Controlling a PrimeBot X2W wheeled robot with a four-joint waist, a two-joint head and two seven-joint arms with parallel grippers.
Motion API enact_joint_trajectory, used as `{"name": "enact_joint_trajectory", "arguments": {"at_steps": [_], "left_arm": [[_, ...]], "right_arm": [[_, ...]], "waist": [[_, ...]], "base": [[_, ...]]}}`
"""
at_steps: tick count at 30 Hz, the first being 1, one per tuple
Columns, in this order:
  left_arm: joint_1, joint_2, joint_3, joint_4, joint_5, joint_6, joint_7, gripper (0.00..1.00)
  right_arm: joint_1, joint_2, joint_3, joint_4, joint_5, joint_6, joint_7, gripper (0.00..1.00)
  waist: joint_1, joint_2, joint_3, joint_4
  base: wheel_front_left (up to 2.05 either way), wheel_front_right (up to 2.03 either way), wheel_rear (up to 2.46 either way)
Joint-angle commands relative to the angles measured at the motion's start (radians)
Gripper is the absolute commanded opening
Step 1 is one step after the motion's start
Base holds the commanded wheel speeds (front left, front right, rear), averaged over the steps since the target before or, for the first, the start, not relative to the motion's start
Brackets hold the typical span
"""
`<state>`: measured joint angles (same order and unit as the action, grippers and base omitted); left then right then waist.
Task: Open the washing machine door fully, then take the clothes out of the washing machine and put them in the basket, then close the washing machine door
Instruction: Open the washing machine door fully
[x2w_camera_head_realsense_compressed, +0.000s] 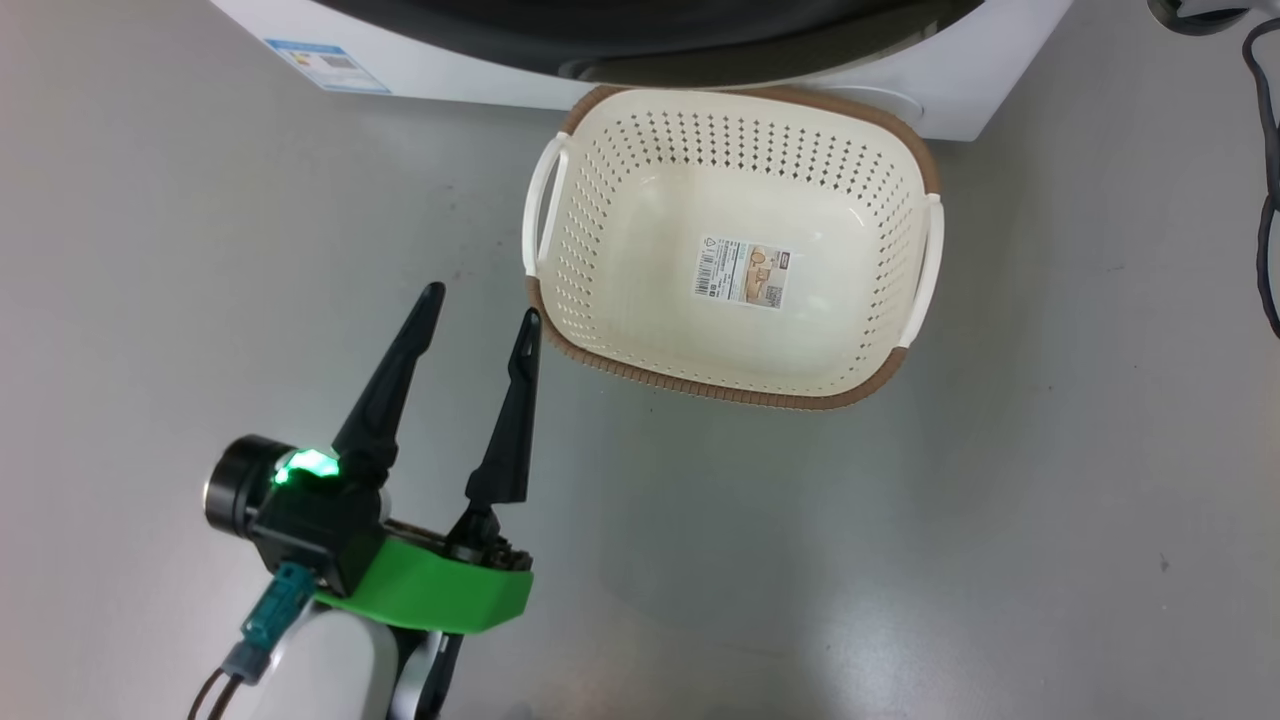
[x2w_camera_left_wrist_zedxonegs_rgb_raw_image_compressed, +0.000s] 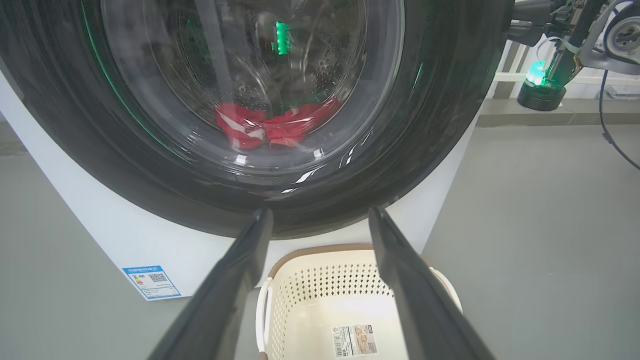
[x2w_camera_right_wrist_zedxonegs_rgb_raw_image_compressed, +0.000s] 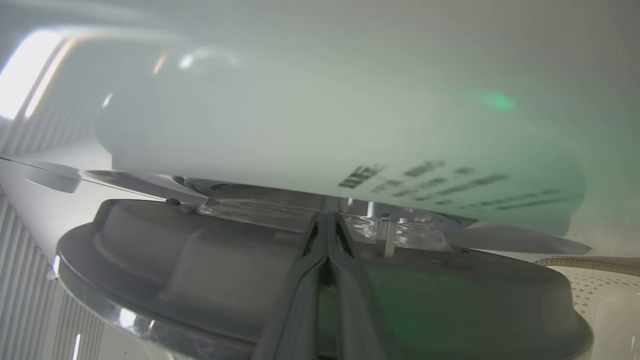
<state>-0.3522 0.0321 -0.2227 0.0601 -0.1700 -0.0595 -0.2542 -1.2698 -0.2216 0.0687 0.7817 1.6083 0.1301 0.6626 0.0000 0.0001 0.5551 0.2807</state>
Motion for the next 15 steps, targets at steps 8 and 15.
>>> {"name": "enact_joint_trajectory", "arguments": {"at_steps": [8,15], "left_arm": [[-0.019,0.018,0.031,-0.012,-0.002,0.014,-0.008,1.00],[-0.017,0.018,0.048,0.006,0.004,0.026,-0.008,1.00]], "right_arm": [[-0.009,0.035,0.046,-0.040,-0.020,0.001,0.078,0.00],[0.035,0.063,0.078,-0.051,-0.030,0.001,0.108,0.00]], "waist": [[0.0000,-0.0001,0.000,-0.014],[0.0000,-0.0001,-0.028,-0.036]], "base": [[0.00,0.00,0.00],[0.00,0.00,0.00]]}}
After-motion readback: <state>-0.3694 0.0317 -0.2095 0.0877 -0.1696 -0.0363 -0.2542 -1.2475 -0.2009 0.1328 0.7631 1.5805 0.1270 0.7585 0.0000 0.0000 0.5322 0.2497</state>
